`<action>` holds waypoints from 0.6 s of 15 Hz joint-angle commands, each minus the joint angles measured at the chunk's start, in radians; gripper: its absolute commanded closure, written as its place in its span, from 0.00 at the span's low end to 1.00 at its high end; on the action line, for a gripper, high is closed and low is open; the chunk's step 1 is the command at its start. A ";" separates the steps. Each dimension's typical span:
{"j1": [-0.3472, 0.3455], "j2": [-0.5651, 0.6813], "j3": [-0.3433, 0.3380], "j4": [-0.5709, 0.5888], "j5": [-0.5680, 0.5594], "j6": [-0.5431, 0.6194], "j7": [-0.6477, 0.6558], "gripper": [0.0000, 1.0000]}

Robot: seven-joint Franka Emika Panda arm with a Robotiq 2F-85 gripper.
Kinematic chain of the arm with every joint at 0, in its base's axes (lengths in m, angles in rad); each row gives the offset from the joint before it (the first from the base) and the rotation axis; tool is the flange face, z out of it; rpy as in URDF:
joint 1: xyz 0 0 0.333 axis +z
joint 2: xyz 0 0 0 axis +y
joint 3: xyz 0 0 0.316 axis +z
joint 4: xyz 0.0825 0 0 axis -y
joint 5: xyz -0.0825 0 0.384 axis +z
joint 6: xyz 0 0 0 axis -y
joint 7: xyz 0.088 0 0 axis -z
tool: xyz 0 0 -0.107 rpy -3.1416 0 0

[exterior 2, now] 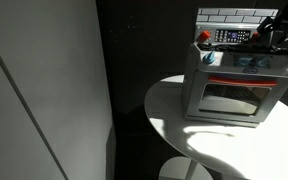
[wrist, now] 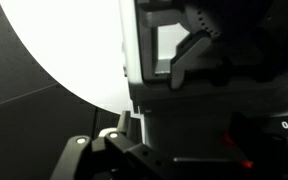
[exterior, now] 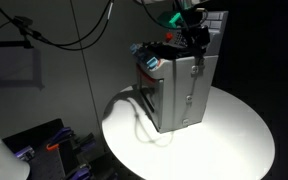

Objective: Press the top and bottom buttons on the right side of the stove

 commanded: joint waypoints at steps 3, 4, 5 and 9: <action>0.002 0.022 -0.005 0.032 -0.023 0.010 0.012 0.00; 0.003 0.025 -0.005 0.034 -0.026 0.011 0.013 0.00; 0.003 0.028 -0.006 0.037 -0.029 0.014 0.013 0.00; 0.004 0.039 -0.007 0.048 -0.033 0.019 0.015 0.00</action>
